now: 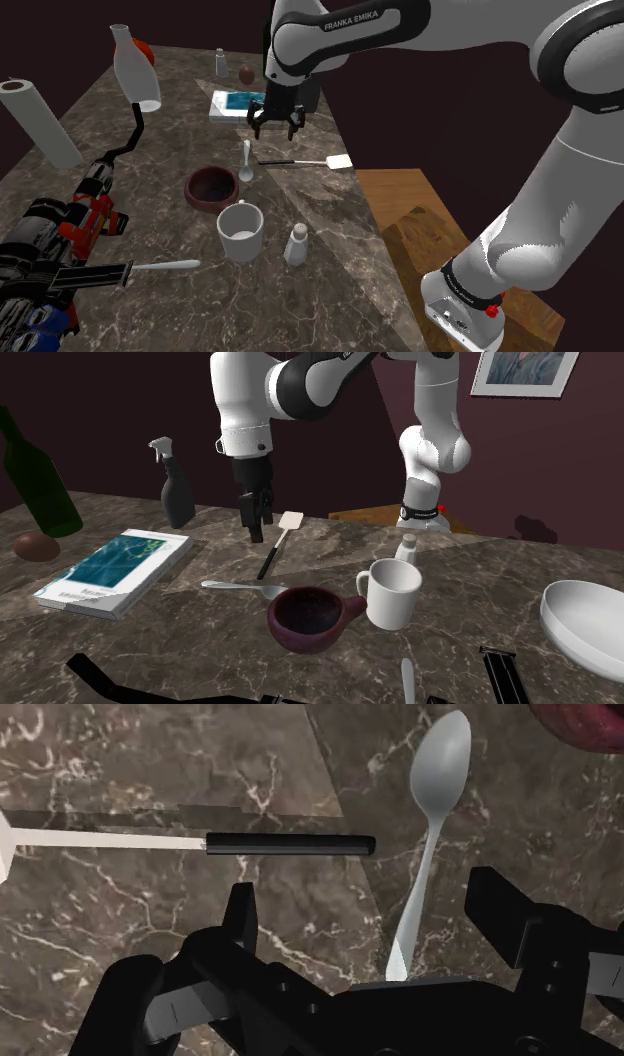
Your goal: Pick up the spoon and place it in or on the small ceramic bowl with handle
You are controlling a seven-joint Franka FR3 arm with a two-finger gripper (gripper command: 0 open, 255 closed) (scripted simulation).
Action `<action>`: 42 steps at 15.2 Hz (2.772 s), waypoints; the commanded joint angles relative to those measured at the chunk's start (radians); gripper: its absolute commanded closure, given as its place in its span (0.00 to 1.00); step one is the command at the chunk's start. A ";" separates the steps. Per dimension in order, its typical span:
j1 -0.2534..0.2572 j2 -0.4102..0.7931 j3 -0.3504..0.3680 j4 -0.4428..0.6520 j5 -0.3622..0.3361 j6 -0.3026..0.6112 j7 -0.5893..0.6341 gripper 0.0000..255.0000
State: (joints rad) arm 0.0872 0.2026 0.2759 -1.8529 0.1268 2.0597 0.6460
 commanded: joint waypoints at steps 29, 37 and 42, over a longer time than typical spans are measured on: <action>0.074 0.334 -0.015 0.259 -0.038 0.074 0.158 1.00; 0.072 0.306 -0.013 0.284 -0.035 0.021 0.164 1.00; 0.071 0.283 -0.010 0.318 -0.033 -0.034 0.171 1.00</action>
State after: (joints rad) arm 0.1578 0.4893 0.2651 -1.5416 0.0935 2.0361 0.8158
